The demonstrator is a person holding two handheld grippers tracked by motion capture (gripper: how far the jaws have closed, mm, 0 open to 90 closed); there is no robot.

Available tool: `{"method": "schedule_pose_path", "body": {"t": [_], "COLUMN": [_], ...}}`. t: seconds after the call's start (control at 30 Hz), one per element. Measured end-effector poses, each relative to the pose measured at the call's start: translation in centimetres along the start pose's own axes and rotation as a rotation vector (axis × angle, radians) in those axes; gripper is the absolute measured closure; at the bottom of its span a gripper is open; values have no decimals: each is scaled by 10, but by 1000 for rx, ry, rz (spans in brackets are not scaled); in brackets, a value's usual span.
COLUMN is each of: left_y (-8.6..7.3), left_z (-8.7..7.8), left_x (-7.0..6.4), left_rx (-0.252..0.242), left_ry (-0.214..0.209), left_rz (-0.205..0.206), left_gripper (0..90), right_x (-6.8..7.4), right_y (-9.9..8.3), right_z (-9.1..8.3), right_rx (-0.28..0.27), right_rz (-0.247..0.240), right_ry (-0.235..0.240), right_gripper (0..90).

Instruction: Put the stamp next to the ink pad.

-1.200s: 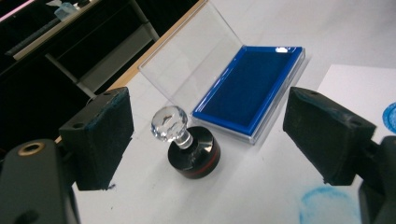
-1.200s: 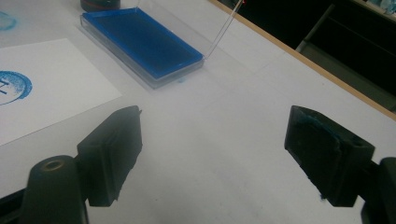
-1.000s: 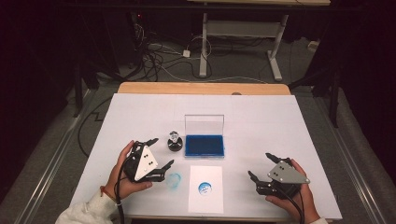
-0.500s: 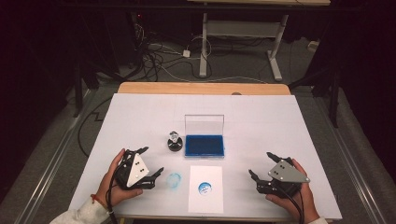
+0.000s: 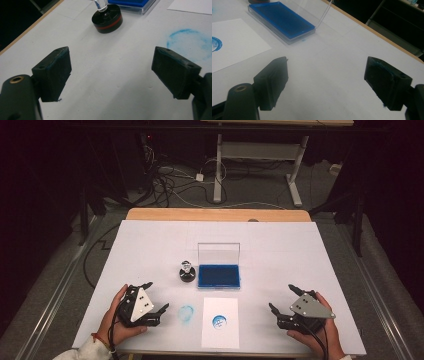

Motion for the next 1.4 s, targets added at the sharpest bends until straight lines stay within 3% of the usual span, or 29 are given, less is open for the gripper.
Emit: {"method": "schedule_pose_path", "body": {"t": [0.23,0.8,1.2,1.4], "left_y": [1,4,6,6], "left_z": [-2,-1,-4,0], "left_x": [2,2,9,11], "left_rx": [-11,-15,-39,-24], "left_ry": [11,1,7,3], "left_rz": [-15,-7,-36,-41], "left_gripper": [160,160,160,160], "right_x": [1,4,3,2], "right_y": [0,0,2,-2], "right_z": [0,-1,2,4], "right_rx": [5,9,2,12], "right_rz": [-12,-16,-11,-5], "right_ry": [-5,6,9,12], "right_gripper": [202,202,202,202]}}
Point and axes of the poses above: each handheld gripper's, and its own axes: z roughly forward along the jaws, y roughly out of its top, x roughly to its left, the point moved 8 cm from there along z, roughly forward along the jaws, and after that the axes turned 1 degree about y, right-handed, at the moved point
